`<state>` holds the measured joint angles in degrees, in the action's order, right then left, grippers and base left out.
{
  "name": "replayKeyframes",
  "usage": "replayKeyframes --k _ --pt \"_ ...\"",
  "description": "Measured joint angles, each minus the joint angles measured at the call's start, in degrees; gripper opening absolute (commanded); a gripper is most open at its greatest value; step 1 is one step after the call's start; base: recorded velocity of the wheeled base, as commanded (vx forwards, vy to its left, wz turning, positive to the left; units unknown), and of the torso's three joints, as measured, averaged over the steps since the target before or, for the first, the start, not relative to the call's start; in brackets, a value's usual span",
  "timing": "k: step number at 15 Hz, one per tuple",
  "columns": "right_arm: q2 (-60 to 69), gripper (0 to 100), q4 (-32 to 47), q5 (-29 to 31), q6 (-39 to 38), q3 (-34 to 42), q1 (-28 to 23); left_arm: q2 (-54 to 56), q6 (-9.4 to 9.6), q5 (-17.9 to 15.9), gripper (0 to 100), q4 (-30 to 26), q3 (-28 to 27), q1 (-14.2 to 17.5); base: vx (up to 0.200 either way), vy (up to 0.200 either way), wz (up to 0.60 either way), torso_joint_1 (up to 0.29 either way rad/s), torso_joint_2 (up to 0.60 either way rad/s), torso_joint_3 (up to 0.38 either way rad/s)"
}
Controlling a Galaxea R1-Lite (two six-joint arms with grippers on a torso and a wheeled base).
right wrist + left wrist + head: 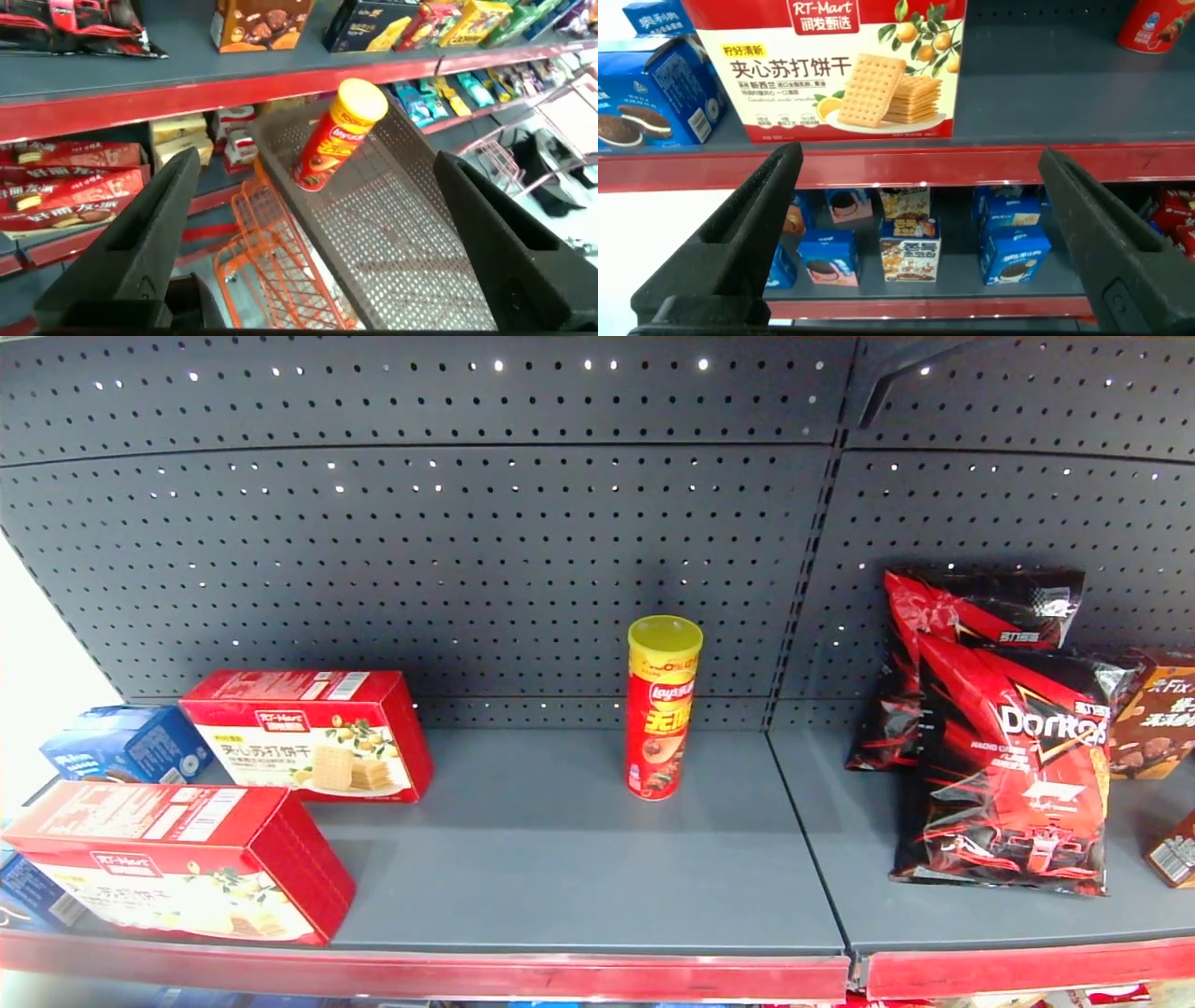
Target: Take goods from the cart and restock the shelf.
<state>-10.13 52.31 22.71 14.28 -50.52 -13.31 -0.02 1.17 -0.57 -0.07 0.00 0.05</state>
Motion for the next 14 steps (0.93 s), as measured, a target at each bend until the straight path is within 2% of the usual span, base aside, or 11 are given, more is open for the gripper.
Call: replayKeyframes --k 4,11,14 --pt "2.6 100 -0.1 0.0 0.3 2.0 0.5 0.0 -0.11 0.0 100 0.0 0.0 0.0 -0.200 0.000 0.00 0.010 0.00 -0.001" --pt "3.7 100 -0.1 0.1 0.3 2.8 0.6 0.0 -0.24 0.1 100 0.0 0.0 0.0 0.000 0.000 0.00 0.000 0.00 0.000" --pt "4.0 100 -0.1 0.0 0.4 2.8 0.6 0.0 -0.27 0.0 100 0.0 0.0 0.0 0.000 0.000 -0.60 0.006 0.00 0.001"
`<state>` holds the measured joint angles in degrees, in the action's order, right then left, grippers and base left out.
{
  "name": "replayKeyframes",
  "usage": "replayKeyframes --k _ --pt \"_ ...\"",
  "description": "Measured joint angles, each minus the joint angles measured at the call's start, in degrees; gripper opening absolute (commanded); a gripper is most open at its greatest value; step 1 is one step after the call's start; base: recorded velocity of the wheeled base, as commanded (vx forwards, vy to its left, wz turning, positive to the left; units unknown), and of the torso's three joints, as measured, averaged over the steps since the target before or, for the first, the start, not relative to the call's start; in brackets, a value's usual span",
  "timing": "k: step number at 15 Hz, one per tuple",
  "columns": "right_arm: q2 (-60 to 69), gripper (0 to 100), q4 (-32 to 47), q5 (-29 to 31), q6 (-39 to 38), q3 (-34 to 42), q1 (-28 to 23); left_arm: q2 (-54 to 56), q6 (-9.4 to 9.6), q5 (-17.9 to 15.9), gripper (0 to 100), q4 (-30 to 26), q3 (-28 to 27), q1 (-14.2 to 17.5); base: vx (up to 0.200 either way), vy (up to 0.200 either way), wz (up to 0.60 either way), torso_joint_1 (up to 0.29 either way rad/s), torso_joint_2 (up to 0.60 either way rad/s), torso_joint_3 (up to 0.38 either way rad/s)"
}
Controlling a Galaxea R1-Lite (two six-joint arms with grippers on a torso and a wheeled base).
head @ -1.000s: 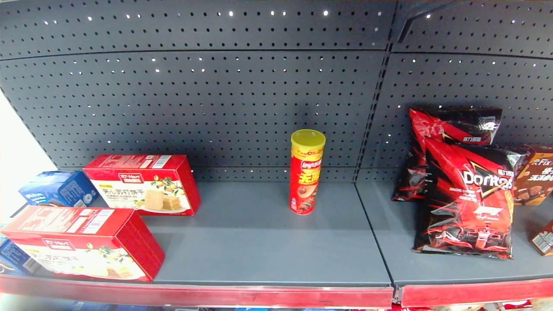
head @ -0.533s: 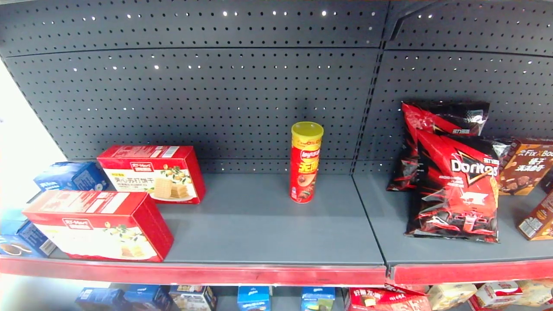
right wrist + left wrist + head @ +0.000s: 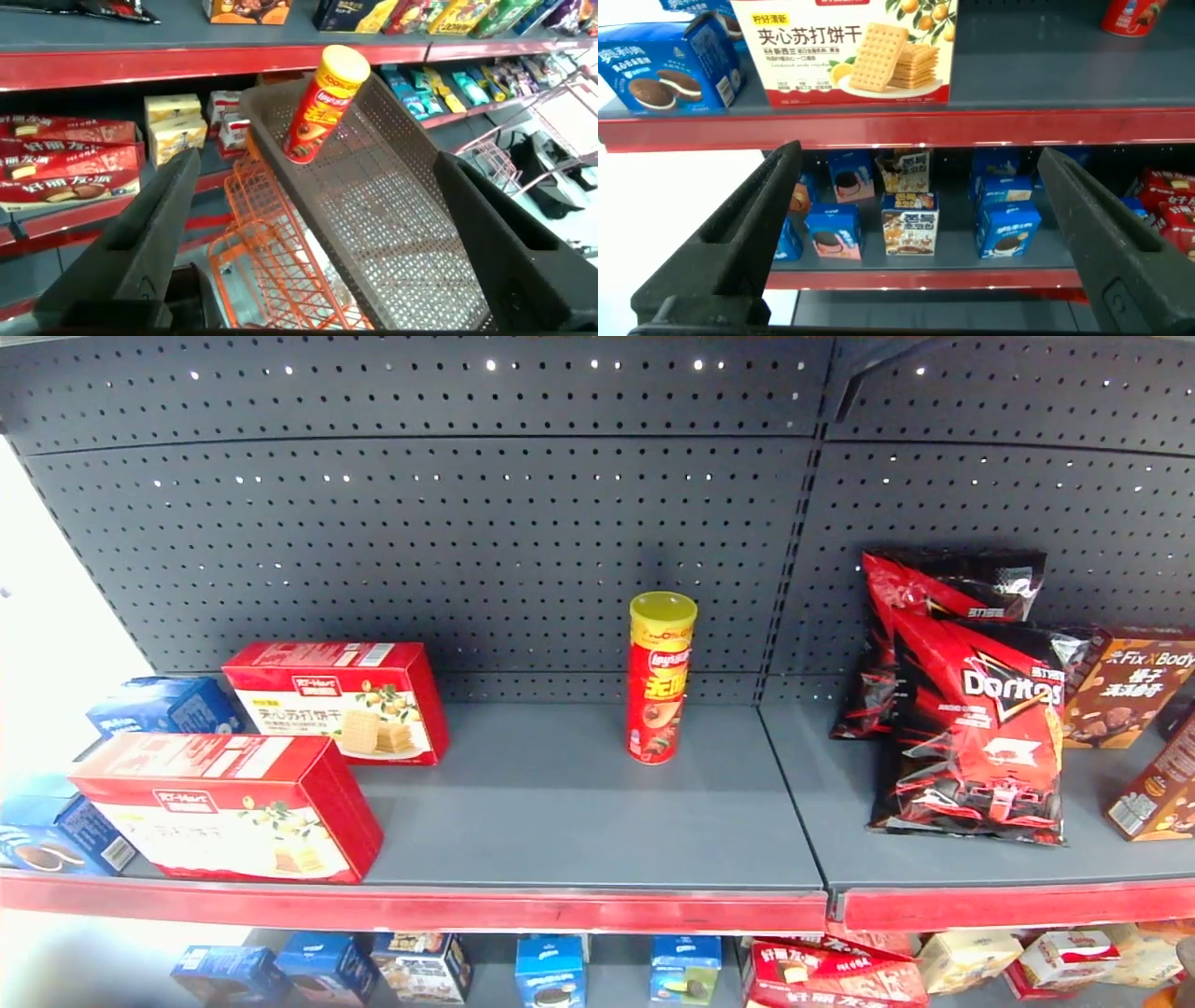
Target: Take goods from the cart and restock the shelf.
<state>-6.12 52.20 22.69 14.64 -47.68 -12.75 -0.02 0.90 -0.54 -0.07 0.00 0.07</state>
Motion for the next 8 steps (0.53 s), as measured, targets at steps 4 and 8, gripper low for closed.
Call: replayKeyframes --k 4,8 --pt "0.1 100 -0.1 0.0 0.0 0.0 0.0 0.0 0.02 0.0 100 0.0 0.0 0.0 0.000 0.000 -0.60 0.004 0.00 0.002" --pt "0.1 100 -0.1 0.0 -0.1 0.2 0.0 0.0 0.05 0.0 100 0.0 0.0 0.0 0.000 0.000 -0.60 0.004 0.00 0.002"
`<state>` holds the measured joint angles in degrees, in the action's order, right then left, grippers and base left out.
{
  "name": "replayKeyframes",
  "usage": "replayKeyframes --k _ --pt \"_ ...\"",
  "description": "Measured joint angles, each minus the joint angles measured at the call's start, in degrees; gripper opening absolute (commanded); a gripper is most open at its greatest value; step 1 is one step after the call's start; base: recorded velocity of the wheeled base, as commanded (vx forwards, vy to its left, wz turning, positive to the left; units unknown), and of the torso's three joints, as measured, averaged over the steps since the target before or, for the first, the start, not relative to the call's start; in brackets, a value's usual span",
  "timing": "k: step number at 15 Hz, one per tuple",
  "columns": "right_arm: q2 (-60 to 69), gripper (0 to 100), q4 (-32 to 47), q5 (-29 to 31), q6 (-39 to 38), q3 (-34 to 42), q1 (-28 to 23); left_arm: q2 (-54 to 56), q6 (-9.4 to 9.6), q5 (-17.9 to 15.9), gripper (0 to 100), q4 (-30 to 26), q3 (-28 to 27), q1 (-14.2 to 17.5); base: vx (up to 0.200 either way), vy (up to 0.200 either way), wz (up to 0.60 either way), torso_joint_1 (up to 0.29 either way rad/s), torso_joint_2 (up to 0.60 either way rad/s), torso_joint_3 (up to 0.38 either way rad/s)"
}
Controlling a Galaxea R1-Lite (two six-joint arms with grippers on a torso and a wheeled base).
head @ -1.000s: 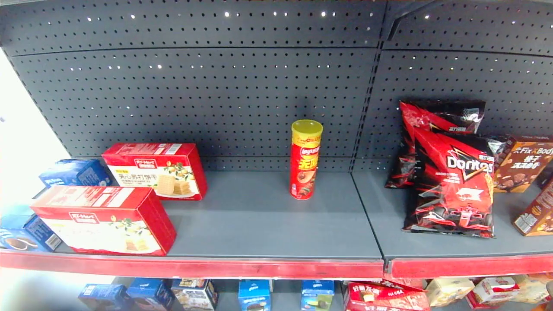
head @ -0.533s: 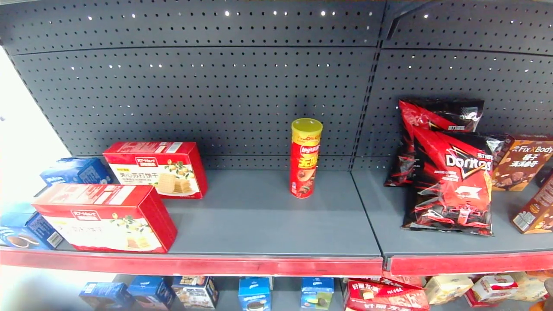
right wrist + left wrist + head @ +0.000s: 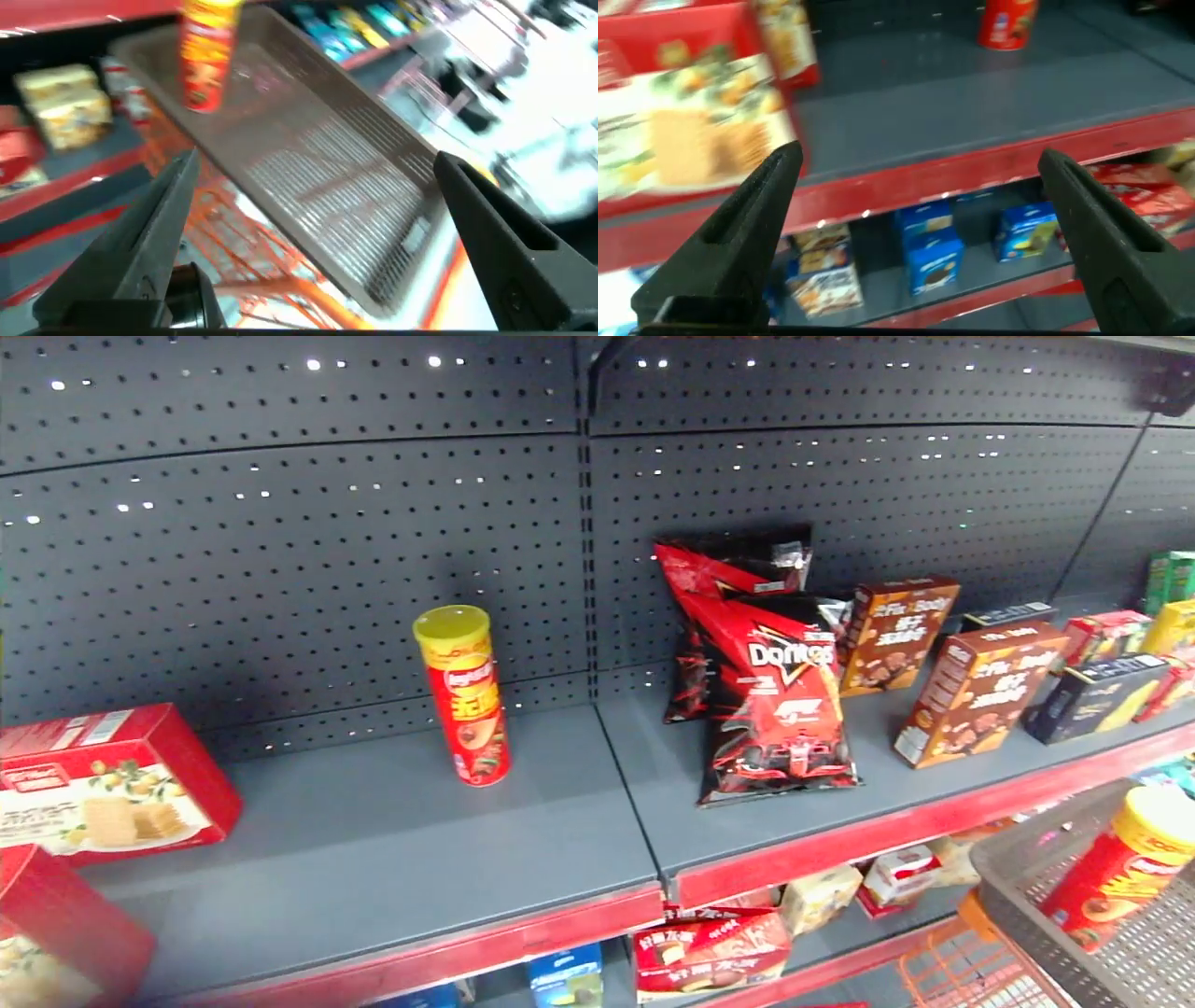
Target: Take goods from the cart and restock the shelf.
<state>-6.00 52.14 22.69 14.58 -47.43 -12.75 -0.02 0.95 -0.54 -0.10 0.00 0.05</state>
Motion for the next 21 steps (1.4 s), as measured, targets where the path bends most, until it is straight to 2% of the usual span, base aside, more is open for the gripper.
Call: replayKeyframes --k 21 --pt "0.0 100 -0.1 -0.1 0.0 0.4 0.0 0.0 0.02 0.0 100 0.0 0.0 0.0 0.000 0.000 0.00 0.000 0.00 0.000"
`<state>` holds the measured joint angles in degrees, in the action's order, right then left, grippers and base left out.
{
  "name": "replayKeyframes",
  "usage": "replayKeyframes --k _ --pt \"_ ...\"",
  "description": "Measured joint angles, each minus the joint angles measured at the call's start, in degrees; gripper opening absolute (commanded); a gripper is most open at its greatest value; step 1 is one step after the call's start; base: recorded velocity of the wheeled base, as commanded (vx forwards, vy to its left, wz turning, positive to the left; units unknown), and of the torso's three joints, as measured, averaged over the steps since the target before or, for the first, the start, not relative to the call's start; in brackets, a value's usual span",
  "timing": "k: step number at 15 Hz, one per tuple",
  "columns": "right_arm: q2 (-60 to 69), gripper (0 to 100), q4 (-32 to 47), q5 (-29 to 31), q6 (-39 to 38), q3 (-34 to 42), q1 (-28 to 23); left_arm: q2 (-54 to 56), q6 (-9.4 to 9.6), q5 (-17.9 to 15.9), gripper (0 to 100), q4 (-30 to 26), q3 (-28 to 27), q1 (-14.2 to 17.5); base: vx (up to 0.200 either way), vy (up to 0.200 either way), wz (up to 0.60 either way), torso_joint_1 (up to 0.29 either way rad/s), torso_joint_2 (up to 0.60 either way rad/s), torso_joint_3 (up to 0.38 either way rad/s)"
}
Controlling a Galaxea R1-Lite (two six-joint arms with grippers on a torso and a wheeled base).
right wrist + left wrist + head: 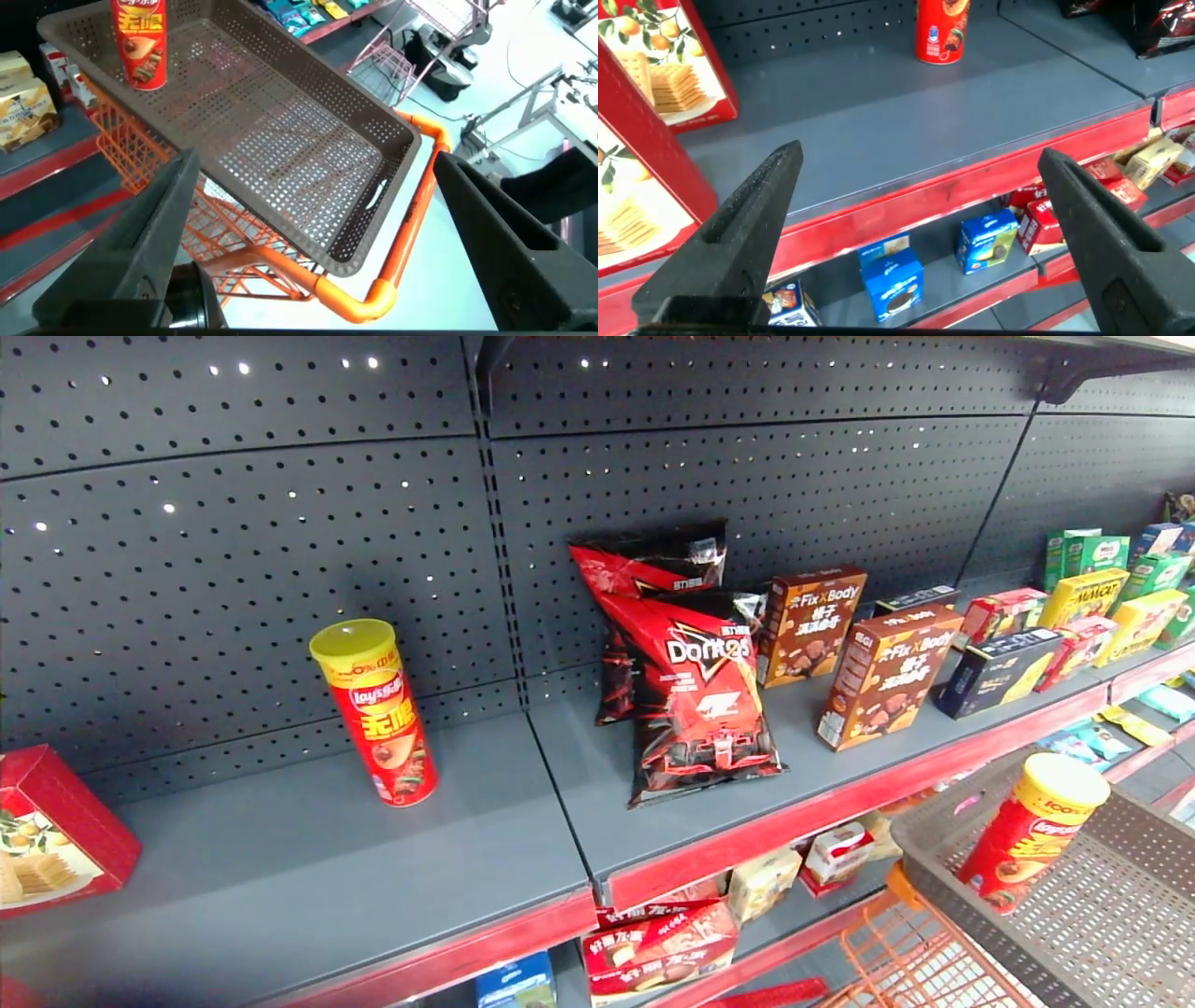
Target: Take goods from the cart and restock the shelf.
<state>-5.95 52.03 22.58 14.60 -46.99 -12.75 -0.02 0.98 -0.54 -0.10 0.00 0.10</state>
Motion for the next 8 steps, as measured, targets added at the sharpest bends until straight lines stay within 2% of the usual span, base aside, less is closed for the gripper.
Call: replayKeyframes --k 1,4,8 --pt "0.0 100 0.0 0.0 0.0 0.0 0.0 0.0 -0.02 0.0 100 0.0 0.0 0.0 0.000 0.000 0.00 0.000 0.00 0.000" --pt "0.0 100 -0.1 0.0 0.0 -0.1 0.0 0.0 -0.02 0.0 100 0.0 0.0 0.0 0.000 0.000 -0.60 0.002 0.00 0.005" --pt "0.0 100 -0.1 0.0 0.0 -0.2 0.0 0.0 0.02 0.0 100 0.0 0.0 0.0 0.000 0.000 0.00 0.000 0.00 0.000"
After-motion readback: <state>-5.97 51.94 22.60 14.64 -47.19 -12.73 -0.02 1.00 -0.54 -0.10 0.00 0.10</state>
